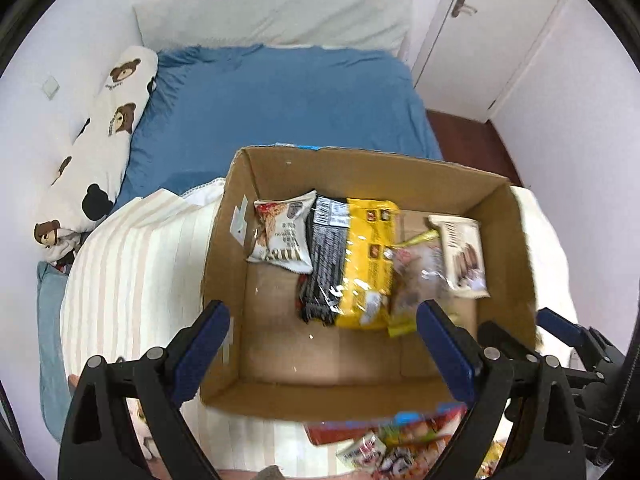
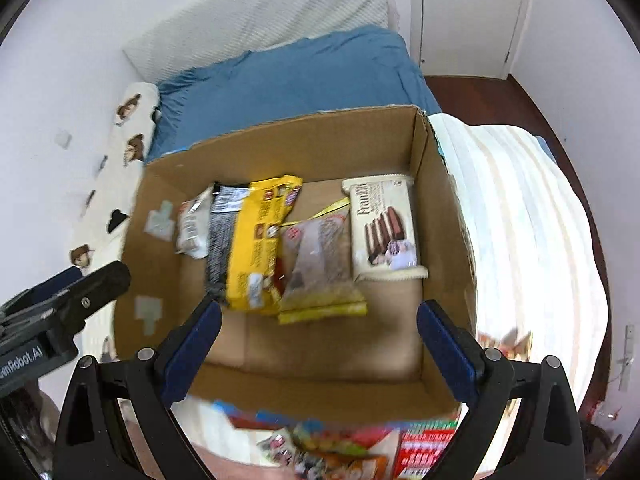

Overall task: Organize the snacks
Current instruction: 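Grasp the orange seed bag with the left tool while the right tool grasps the yellow Guoba bag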

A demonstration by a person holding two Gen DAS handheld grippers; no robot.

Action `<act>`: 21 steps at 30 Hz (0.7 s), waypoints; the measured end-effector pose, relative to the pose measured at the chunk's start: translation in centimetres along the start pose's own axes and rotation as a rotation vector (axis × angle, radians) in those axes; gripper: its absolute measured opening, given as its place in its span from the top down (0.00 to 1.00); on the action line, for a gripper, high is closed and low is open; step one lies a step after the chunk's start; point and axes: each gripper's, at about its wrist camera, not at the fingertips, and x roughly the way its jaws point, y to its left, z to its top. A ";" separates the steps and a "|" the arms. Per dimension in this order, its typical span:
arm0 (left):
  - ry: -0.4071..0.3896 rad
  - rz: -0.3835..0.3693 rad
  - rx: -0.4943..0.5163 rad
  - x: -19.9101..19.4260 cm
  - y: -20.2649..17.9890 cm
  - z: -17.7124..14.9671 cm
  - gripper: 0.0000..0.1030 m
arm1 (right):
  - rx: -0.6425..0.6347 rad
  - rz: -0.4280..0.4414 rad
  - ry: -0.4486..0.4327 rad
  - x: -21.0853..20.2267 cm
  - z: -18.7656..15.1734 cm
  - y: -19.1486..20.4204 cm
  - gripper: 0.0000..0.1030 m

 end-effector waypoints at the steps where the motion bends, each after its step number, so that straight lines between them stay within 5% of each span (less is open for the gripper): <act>1: -0.014 -0.001 0.001 -1.0 -0.1 -0.6 0.07 | -0.002 0.014 -0.011 -1.2 -0.6 0.0 0.03; 11: -0.102 -0.069 -0.003 -7.5 -0.7 -8.1 0.07 | 0.069 0.131 -0.042 -7.9 -8.7 -2.2 0.03; 21: 0.116 -0.010 0.396 1.5 -8.6 -19.9 0.07 | 0.357 0.174 0.092 -5.3 -20.7 -13.0 0.05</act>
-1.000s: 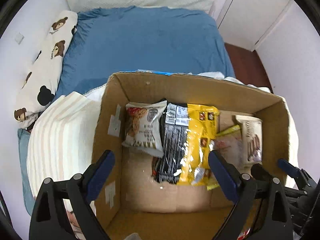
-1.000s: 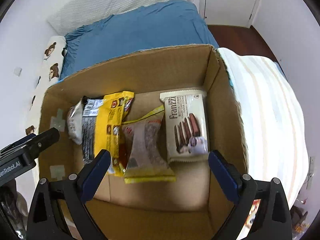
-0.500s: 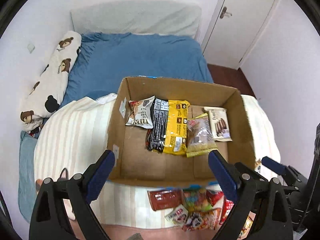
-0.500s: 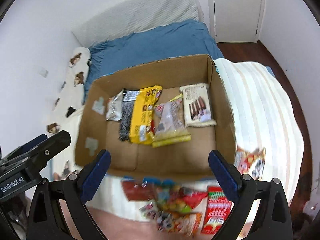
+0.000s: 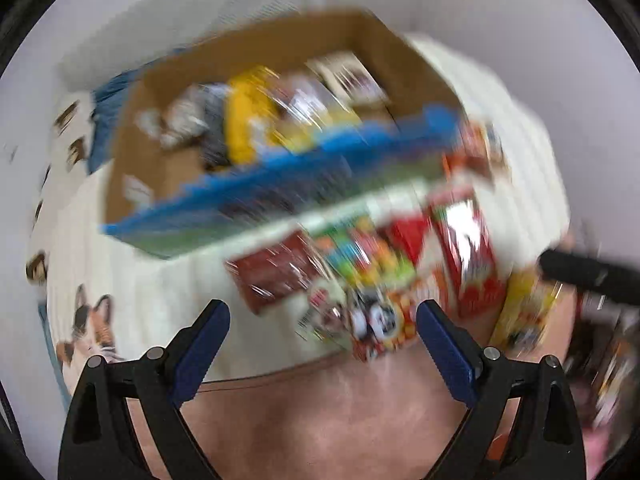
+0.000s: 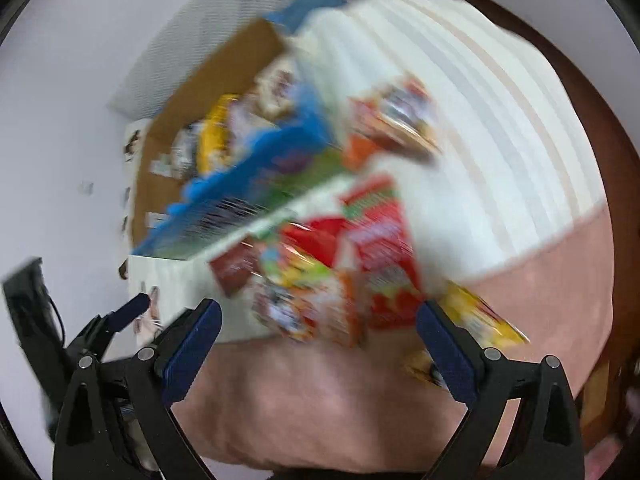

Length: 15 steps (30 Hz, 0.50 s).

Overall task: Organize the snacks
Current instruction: 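Grasp the orange seed bag with the left tool while the right tool grasps the yellow Guoba bag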

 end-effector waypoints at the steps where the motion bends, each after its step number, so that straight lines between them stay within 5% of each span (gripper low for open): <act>1: 0.032 0.001 0.060 1.4 -1.5 -0.5 0.07 | 0.019 -0.011 0.002 0.2 -0.3 -1.3 0.10; 9: 0.139 0.085 0.510 7.6 -9.0 -3.1 0.07 | 0.128 -0.042 0.022 0.8 -1.9 -7.4 0.16; 13: 0.170 0.140 0.602 9.7 -10.7 -3.1 0.07 | 0.184 -0.055 0.056 1.8 -2.8 -9.4 0.16; 15: 0.154 0.133 0.583 10.0 -10.8 -2.6 0.19 | 0.197 -0.069 0.066 2.7 -3.1 -9.7 0.16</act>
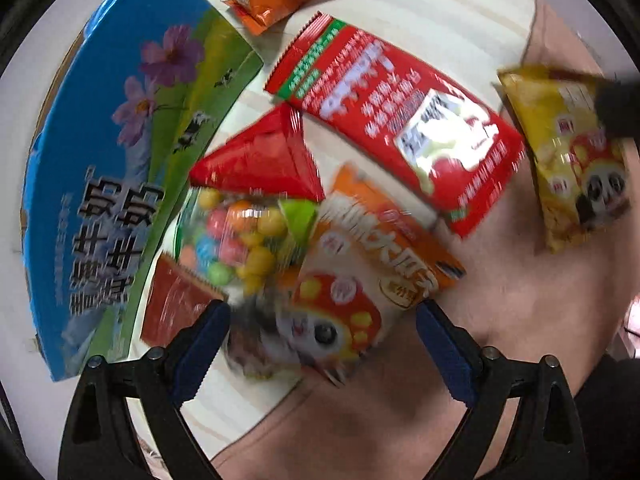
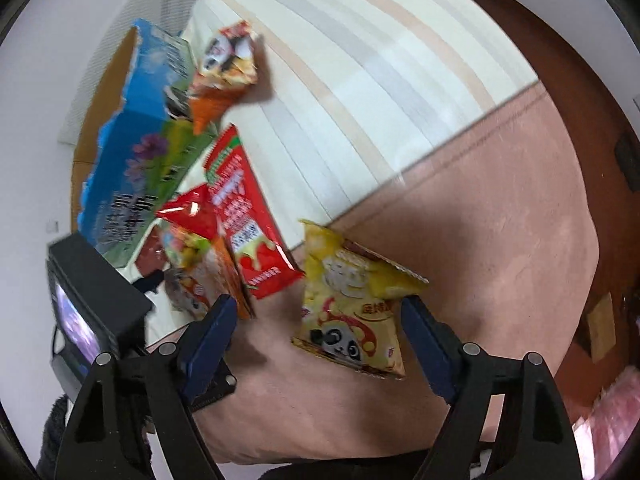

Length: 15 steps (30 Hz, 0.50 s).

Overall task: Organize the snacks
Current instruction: 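Grasp the orange seed bag with the left tool while the right tool grasps the yellow Guoba bag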

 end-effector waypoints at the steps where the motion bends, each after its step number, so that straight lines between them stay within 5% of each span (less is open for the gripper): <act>1: 0.001 -0.008 -0.024 0.1 0.2 0.1 0.23 | 0.002 -0.006 0.003 0.4 0.0 0.0 0.16; 5: 0.053 -0.128 -0.281 0.4 2.4 -0.3 0.28 | -0.031 -0.069 -0.018 2.4 0.0 0.9 0.18; 8: 0.109 -0.266 -0.544 0.6 4.6 -2.6 0.29 | -0.123 -0.149 -0.026 4.0 -0.3 2.0 0.47; 12: 0.200 -0.461 -0.870 2.3 6.3 -7.6 0.29 | -0.248 -0.174 -0.020 4.9 -1.4 3.2 0.52; 15: 0.218 -0.566 -0.980 3.3 6.3 -10.1 0.29 | -0.363 -0.153 0.042 5.7 -2.6 4.6 0.53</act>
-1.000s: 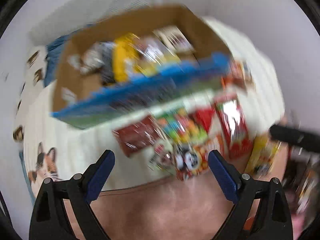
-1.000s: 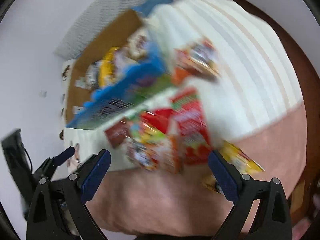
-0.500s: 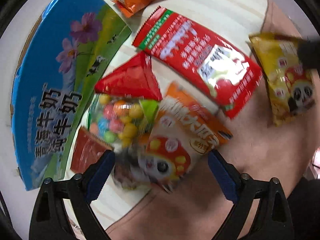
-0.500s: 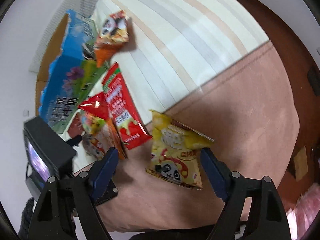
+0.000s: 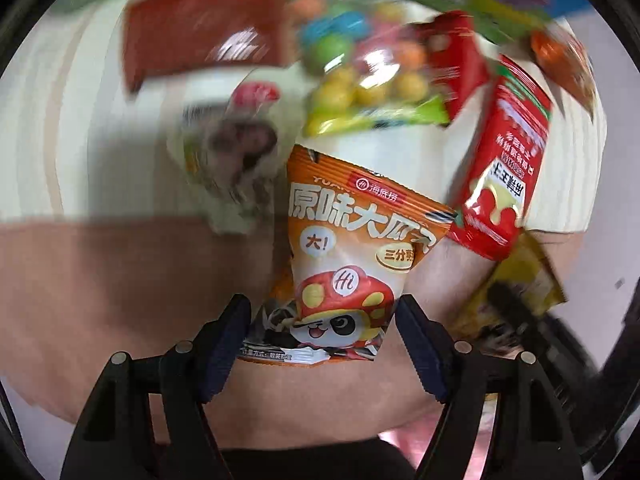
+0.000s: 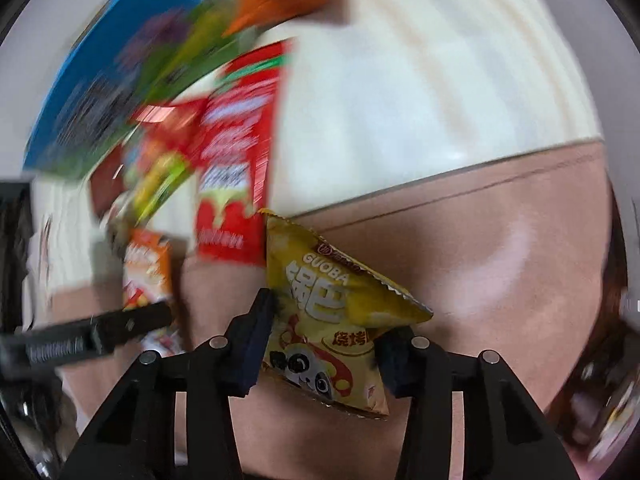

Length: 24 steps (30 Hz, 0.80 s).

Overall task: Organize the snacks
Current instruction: 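Grasp the orange seed bag with the left tool while the right tool grasps the yellow Guoba bag, then lift the orange bag with the left tool while the right tool lifts the Guoba bag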

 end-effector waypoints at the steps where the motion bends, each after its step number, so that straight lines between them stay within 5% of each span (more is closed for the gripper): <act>1: -0.001 -0.006 0.004 0.2 0.2 -0.1 0.29 | -0.029 0.006 0.021 0.2 -0.2 0.5 0.53; 4: -0.017 0.059 0.084 0.6 -0.3 0.2 0.29 | -0.022 0.026 0.050 0.6 -0.5 0.7 0.50; 7: -0.042 0.161 0.177 1.2 -1.6 0.2 0.29 | 0.062 0.066 0.037 0.3 -0.6 -0.1 0.36; 11: -0.096 0.249 0.236 2.2 -4.2 -0.2 0.29 | 0.111 0.037 0.012 0.5 -0.3 -0.4 0.35; 14: -0.129 0.235 0.205 2.6 -5.8 -0.7 0.29 | 0.113 -0.019 -0.005 1.5 -0.5 0.8 0.35; 19: -0.119 0.197 0.109 1.8 -3.0 -3.5 0.34 | 0.047 -0.096 -0.036 2.9 -1.0 2.6 0.42; 24: -0.107 0.200 0.022 1.3 0.6 -6.5 0.37 | -0.058 0.035 0.030 3.0 -2.9 5.0 0.56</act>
